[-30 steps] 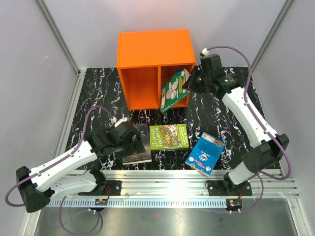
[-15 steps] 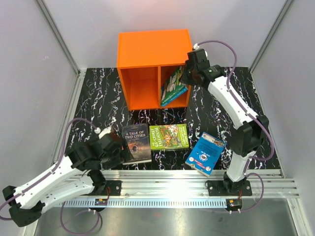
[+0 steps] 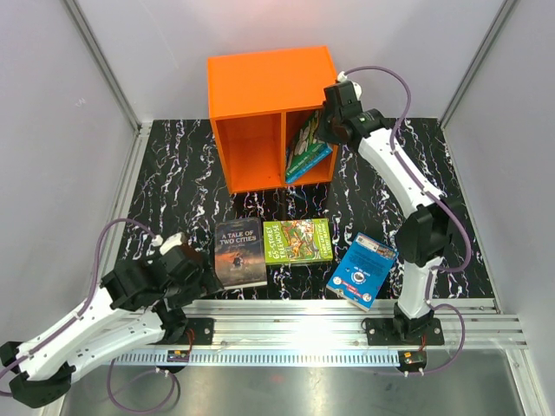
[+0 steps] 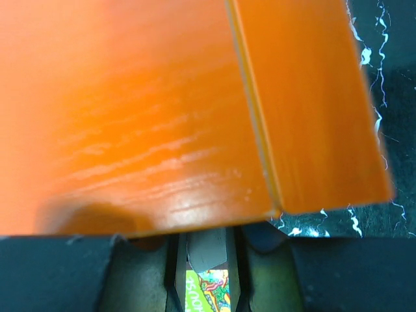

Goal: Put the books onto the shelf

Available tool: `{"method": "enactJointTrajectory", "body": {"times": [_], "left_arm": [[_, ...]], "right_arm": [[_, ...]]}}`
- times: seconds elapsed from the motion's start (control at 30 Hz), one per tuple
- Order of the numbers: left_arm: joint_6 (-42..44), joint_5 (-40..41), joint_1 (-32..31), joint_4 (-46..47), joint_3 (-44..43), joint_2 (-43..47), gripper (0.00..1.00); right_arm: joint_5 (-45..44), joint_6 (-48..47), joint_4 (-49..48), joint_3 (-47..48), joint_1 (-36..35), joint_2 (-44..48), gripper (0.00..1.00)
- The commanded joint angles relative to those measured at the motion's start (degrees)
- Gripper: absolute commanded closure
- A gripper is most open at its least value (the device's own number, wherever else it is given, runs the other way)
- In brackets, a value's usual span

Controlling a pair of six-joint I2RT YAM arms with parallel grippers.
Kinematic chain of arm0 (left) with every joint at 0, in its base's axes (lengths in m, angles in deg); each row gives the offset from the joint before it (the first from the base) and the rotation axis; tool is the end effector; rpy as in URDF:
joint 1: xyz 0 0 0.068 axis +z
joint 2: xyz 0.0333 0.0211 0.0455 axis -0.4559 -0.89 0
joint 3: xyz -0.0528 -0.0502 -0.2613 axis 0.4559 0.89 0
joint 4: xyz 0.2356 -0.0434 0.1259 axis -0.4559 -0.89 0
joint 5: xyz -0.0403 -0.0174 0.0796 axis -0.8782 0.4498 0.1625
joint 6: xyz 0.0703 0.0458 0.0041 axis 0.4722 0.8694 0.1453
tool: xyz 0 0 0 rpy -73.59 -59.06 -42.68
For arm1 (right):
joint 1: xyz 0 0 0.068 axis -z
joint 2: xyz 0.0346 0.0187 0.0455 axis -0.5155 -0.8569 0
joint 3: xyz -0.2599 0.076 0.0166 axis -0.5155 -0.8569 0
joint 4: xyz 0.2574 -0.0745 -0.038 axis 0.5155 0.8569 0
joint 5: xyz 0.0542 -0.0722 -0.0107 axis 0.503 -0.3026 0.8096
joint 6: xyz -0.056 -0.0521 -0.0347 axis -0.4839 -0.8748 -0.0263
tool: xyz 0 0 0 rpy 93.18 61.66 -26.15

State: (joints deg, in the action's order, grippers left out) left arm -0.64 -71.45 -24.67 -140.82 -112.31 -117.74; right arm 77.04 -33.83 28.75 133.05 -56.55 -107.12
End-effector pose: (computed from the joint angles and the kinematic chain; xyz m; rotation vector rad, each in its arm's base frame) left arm 0.0726 -0.0712 0.2267 -0.4924 2.7116 -0.4031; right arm 0.4359 0.1933 0.3463 0.1938 2.2460 0.3254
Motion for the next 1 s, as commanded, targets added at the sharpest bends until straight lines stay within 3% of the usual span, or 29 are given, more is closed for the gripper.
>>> {"method": "enactJointTrajectory", "body": {"times": [0.0, 0.23, 0.57, 0.97], "left_arm": [[-0.7, 2.2, 0.1, -1.7, -0.4, 1.3, 0.01], [-1.3, 1.9, 0.0, -2.3, 0.1, 2.7, 0.01], [-2.5, -0.3, 0.0, -2.4, 1.6, 5.7, 0.01], [0.6, -0.9, 0.1, -1.1, 1.3, 1.9, 0.01]], "right_arm": [[-1.3, 2.4, -7.2, 2.5, -0.5, -2.6, 1.00], [-9.0, 3.5, -11.7, -3.7, -4.4, -0.5, 1.00], [-26.7, 5.9, -28.8, -18.1, -6.4, 6.1, 1.00], [-36.7, 7.7, -30.7, -15.2, -6.0, 2.2, 0.98]]}}
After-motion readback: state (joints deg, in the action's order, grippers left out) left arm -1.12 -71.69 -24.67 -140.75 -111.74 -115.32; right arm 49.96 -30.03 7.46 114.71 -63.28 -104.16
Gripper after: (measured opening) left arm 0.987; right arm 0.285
